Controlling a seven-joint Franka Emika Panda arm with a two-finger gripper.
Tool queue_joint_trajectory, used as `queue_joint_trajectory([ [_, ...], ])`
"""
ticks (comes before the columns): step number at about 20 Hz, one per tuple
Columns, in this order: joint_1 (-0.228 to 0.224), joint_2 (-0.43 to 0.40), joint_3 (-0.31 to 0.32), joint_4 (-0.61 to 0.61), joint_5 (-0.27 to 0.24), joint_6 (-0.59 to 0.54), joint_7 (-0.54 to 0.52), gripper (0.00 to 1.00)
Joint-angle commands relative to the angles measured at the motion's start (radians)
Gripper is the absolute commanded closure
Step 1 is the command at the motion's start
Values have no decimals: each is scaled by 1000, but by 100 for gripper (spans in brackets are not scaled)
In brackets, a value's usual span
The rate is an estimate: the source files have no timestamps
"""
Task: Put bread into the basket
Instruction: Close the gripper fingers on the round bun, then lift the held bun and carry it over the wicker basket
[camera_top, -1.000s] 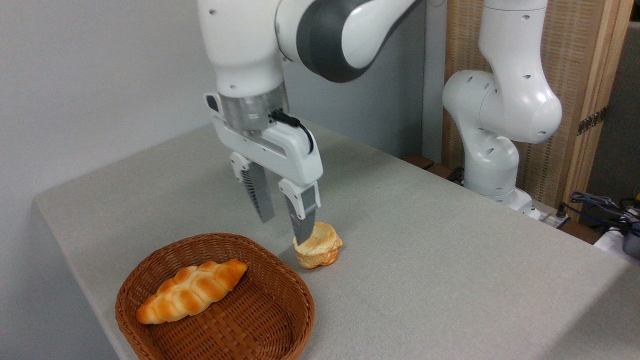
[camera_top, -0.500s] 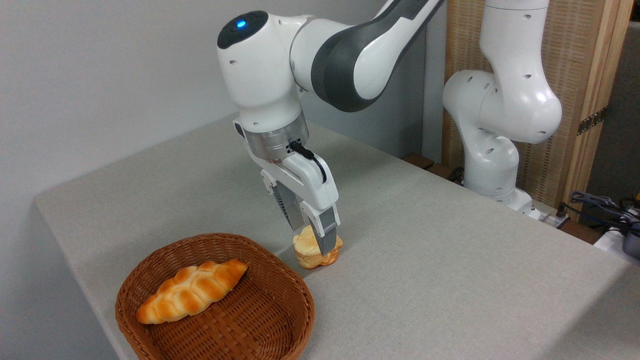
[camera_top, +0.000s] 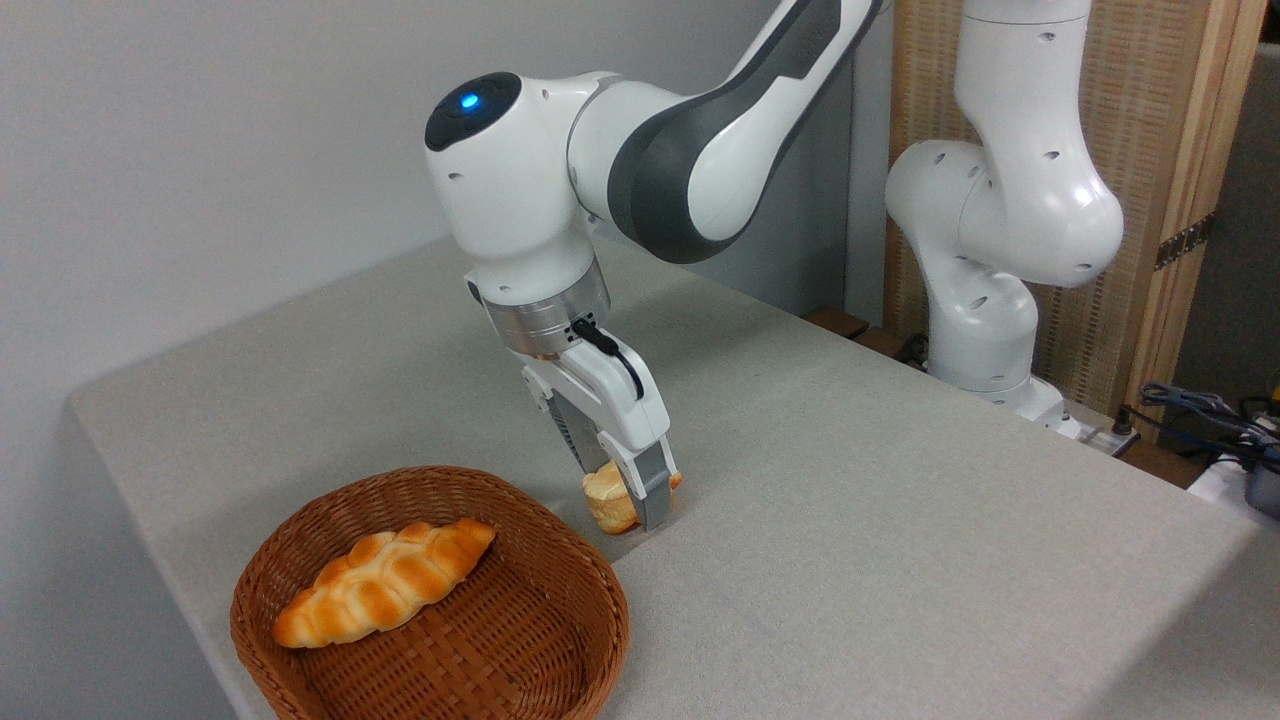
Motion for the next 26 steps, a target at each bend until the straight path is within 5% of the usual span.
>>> queue_joint_trajectory([
  [1, -6, 3, 0, -4, 15, 21, 18, 0],
  [2, -6, 1, -2, -2, 13, 27, 16, 7],
  [4, -18, 0, -5, -1, 13, 30, 16, 43],
  [5, -23, 0, -6, -1, 13, 30, 16, 53],
  [18, -23, -36, -8, 28, -4, 16, 9, 54],
  [26, -21, -54, 5, 159, -97, 24, 18, 51],
])
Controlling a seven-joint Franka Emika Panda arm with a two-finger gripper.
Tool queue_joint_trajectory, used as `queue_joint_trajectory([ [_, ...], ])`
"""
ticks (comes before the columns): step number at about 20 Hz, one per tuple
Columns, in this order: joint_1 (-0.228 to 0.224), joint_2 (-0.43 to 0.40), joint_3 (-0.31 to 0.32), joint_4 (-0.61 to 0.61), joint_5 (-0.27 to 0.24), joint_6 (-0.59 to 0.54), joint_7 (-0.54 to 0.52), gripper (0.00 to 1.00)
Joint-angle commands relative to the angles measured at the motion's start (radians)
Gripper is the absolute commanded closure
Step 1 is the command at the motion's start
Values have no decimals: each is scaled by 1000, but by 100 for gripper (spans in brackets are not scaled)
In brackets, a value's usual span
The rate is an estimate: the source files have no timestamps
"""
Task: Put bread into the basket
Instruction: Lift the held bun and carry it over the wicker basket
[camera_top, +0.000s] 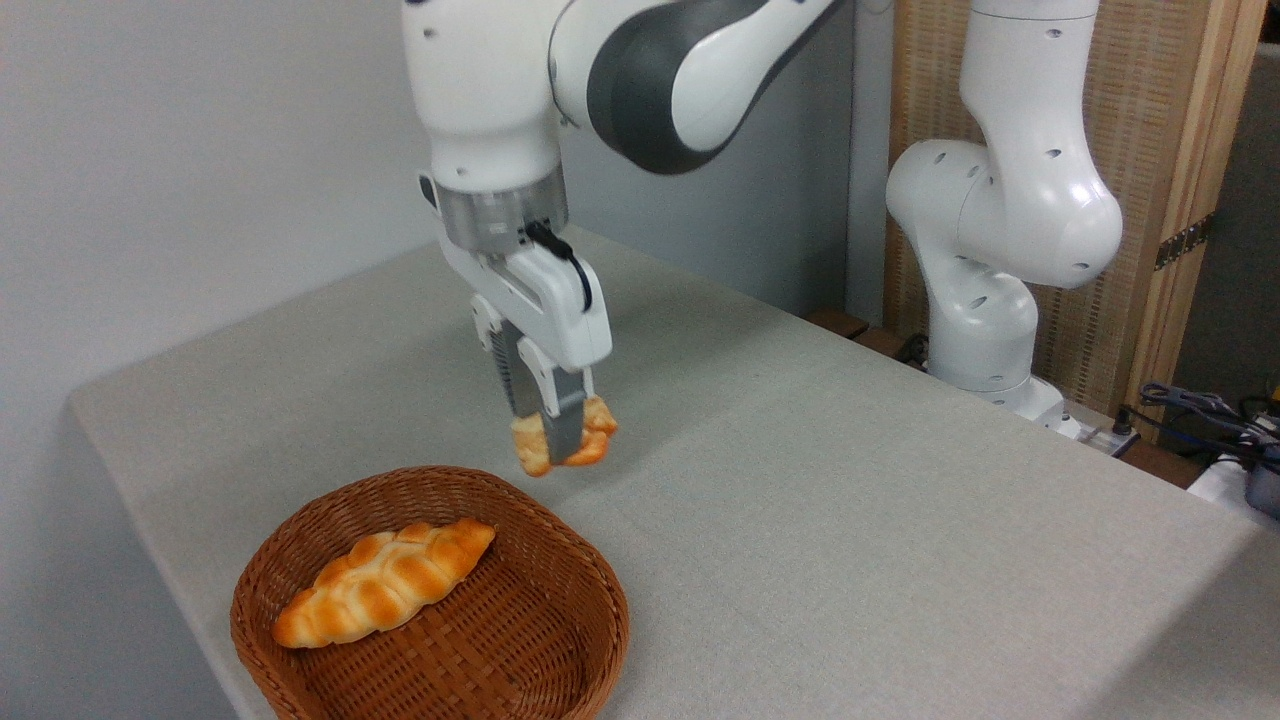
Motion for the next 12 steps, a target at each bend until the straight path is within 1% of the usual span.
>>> queue_joint_trajectory([
  [1, 0, 8, 13, 57, -32, 17, 19, 50],
  [4, 9, 19, 14, 63, -32, 133, 22, 50],
  [5, 11, 30, 16, 63, -31, 170, 22, 47],
  [6, 11, 39, 26, 63, -31, 215, 22, 42],
  [7, 11, 45, 42, 63, -31, 262, 22, 34],
  [8, 11, 57, 50, 63, -31, 298, 22, 21],
  [9, 11, 65, 50, 63, -29, 325, 21, 0],
  [12, 12, 92, 53, 63, -26, 365, 21, 0],
])
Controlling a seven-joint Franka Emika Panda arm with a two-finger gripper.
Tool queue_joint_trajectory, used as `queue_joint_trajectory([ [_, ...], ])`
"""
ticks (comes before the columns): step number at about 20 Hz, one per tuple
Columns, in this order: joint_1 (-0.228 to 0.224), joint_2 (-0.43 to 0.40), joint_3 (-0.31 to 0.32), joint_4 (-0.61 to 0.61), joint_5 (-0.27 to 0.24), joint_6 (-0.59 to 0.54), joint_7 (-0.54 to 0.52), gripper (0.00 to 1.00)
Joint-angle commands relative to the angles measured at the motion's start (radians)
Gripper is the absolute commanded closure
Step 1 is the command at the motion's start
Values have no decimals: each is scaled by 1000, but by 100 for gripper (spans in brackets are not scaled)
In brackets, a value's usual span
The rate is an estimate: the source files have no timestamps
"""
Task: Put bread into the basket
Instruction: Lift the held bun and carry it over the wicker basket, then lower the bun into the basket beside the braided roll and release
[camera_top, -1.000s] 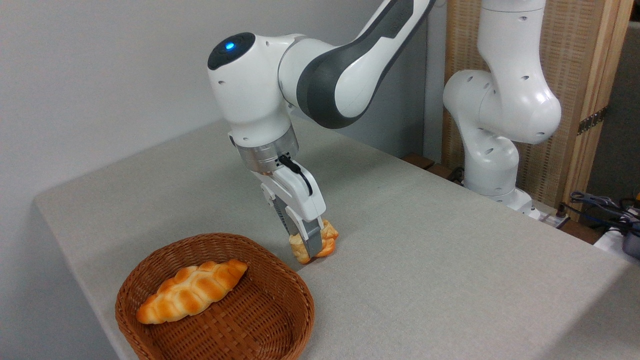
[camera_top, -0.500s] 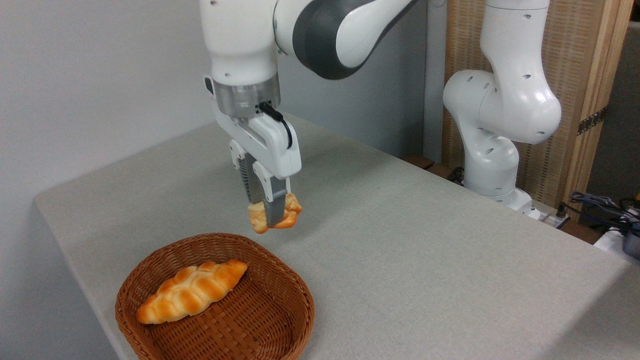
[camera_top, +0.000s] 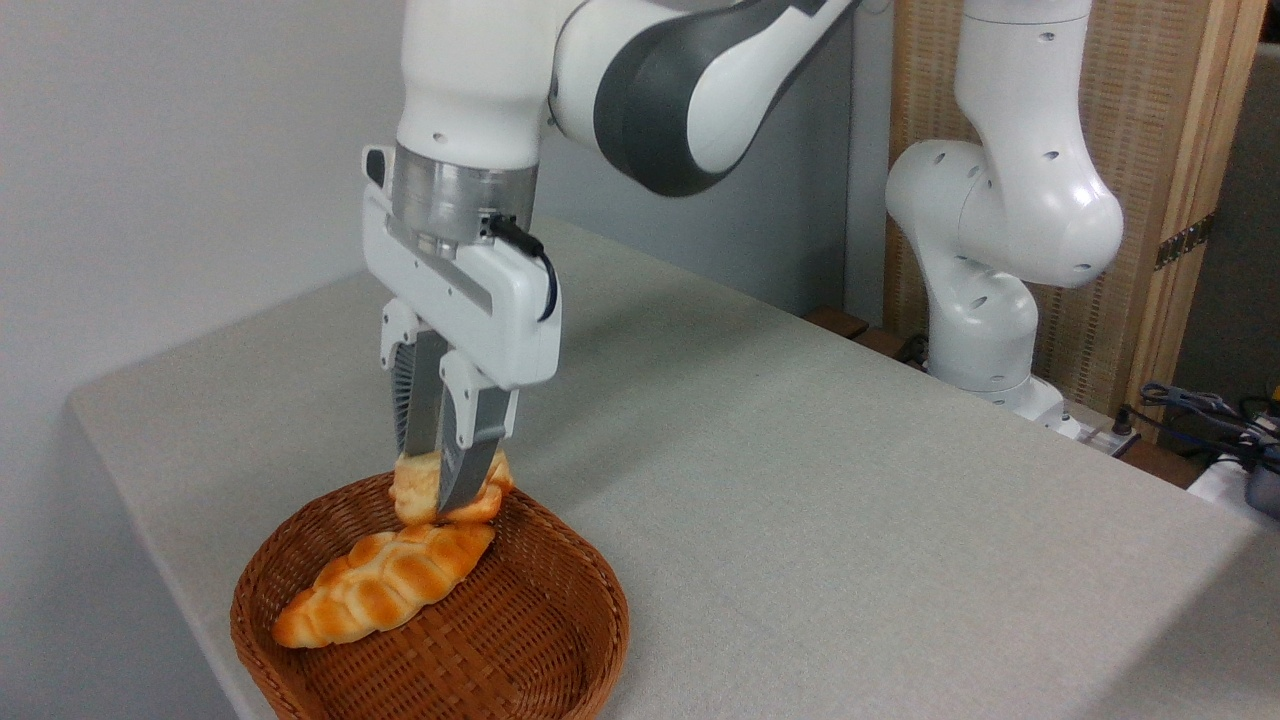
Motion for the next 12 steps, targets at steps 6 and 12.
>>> queue_joint_trajectory([
  [6, -3, 36, 14, 14, -12, 40, 18, 0],
  [12, -3, 27, 14, 14, -11, 40, 10, 0],
])
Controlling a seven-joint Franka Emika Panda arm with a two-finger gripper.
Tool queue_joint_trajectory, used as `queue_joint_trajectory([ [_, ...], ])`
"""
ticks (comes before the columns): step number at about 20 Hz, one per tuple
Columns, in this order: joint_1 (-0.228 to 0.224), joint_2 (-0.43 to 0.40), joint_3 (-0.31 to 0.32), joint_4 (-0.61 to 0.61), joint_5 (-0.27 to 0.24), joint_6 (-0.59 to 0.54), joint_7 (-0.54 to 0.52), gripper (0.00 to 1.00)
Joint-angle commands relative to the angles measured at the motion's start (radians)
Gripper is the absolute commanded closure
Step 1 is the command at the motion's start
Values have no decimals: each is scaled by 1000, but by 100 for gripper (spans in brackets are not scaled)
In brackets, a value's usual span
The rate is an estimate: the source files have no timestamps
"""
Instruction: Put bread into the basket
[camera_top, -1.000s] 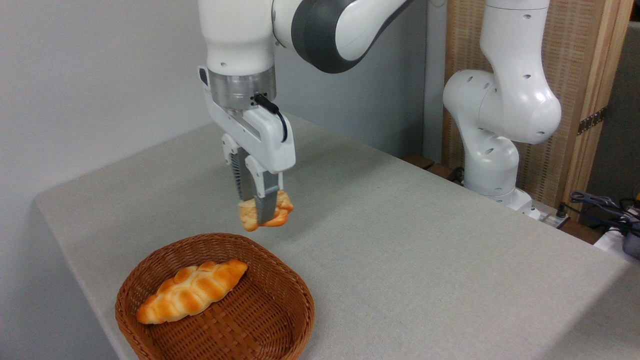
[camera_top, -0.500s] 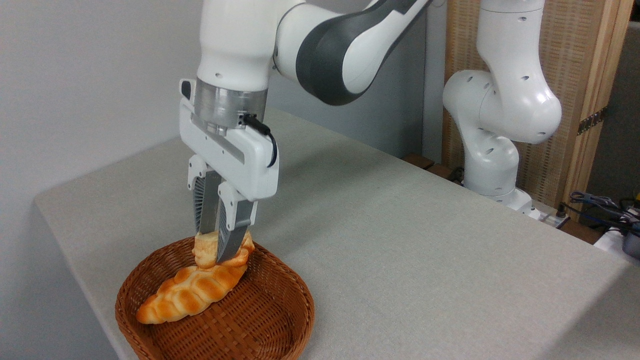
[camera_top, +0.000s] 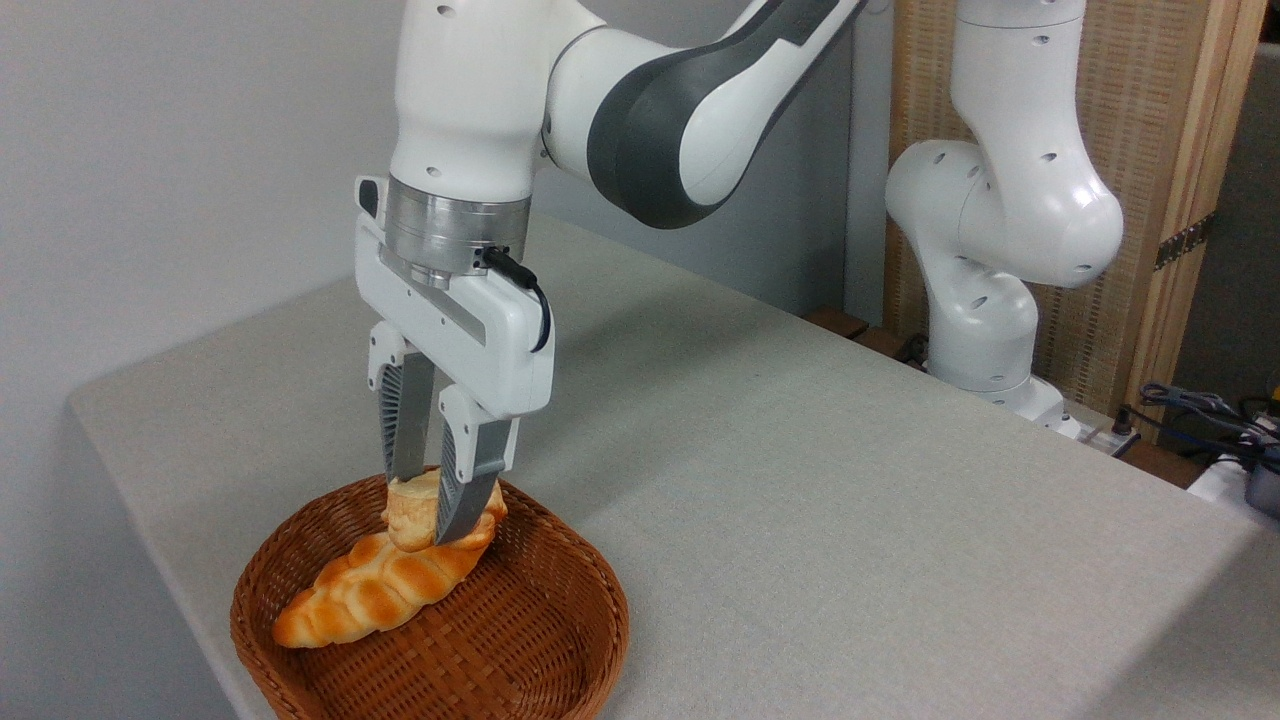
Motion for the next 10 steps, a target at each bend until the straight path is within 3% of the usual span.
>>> queue_joint_trajectory([
  [1, -7, -6, 12, 10, -11, 6, 10, 0],
  [7, -7, -23, 7, 10, -11, -7, -4, 0],
  [10, -8, -45, -1, 51, -6, -129, -57, 0],
])
